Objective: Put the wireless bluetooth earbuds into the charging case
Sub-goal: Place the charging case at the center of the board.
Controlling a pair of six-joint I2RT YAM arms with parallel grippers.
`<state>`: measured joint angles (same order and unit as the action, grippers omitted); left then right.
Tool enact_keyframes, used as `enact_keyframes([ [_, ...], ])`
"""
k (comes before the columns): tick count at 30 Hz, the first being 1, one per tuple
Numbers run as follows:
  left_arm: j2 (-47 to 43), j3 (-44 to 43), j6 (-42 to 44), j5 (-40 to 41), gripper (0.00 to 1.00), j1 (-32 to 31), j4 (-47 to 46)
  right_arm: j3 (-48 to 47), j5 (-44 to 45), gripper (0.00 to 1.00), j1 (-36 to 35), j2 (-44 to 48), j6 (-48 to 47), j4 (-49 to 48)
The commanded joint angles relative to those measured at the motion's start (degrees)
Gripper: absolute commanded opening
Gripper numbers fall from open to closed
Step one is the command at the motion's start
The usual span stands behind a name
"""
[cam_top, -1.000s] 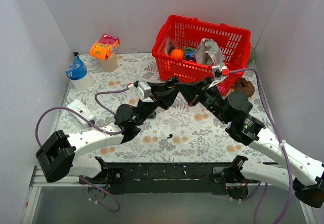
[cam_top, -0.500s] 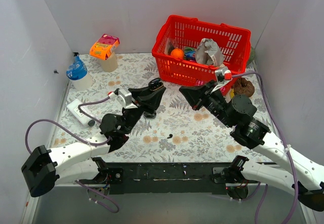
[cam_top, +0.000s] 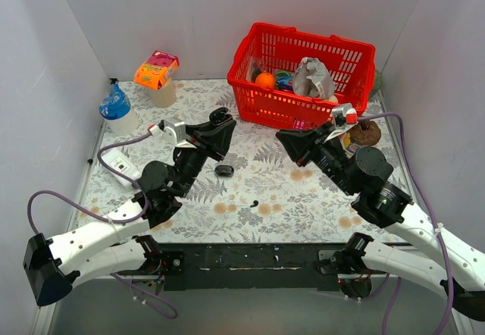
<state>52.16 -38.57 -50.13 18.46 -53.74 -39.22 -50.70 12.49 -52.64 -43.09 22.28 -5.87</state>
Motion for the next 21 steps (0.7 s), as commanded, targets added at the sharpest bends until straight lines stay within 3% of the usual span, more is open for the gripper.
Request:
enact_keyframes([
  [1, -1.80, -3.53, -3.48, 2.11, 0.00, 0.03, 10.74, 1.04, 2.71, 0.24, -0.09, 0.90, -0.84, -0.37],
  [13, -1.28, -9.16, -7.08, 2.37, 0.00, 0.30, 25.68, 2.09, 4.21, 0.24, -0.09, 1.43, -0.40, 3.75],
  [21, 1.19, -10.83, -17.27, -6.22, 0.00, 5.13, 38.60, 1.74, 7.19, 0.24, -0.09, 2.13, -1.19, 13.24],
])
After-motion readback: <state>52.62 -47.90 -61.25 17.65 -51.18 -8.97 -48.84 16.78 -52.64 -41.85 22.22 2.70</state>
